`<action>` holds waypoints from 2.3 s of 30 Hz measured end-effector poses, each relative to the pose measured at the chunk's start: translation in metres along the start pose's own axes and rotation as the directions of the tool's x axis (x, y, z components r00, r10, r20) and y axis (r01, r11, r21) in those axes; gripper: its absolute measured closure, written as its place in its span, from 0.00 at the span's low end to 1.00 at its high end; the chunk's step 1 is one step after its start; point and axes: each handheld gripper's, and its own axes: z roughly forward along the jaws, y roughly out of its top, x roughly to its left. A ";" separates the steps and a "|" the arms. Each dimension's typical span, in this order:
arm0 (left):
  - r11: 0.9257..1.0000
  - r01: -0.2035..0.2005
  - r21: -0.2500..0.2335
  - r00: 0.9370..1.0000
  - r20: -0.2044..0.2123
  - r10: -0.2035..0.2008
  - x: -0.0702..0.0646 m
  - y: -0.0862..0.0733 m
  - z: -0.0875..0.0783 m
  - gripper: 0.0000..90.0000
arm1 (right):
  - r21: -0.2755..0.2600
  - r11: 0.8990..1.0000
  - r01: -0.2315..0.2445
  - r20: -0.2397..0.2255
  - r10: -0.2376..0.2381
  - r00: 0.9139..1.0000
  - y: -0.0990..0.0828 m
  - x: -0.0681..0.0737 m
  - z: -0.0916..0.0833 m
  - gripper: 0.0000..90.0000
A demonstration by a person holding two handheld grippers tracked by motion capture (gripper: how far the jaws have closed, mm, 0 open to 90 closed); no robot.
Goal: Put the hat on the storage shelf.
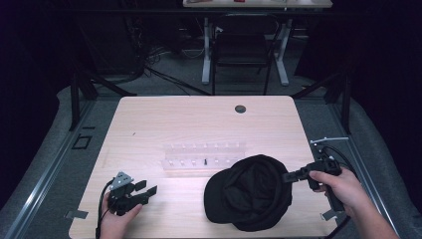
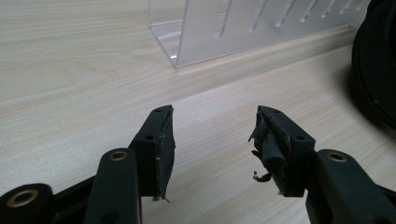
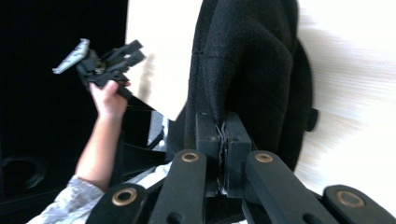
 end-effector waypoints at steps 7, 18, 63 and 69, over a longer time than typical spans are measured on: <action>1.000 -0.001 0.003 1.000 0.003 0.001 0.001 0.000 -0.001 0.53 | -0.007 1.000 0.027 -0.083 -0.027 0.996 0.002 0.017 0.006 0.98; 1.000 0.000 -0.007 1.000 0.000 0.000 0.001 0.000 -0.001 0.53 | -0.027 0.999 0.041 -0.146 -0.045 0.988 0.005 0.034 0.010 0.98; 1.000 0.002 -0.013 1.000 -0.001 -0.002 0.002 0.001 -0.002 0.53 | -0.262 0.958 0.113 -0.204 -0.169 0.964 0.024 0.102 -0.054 0.98; 1.000 0.002 -0.013 1.000 0.000 -0.002 0.002 0.001 -0.002 0.52 | -0.280 0.953 0.112 -0.199 -0.172 0.965 0.033 0.112 -0.054 0.98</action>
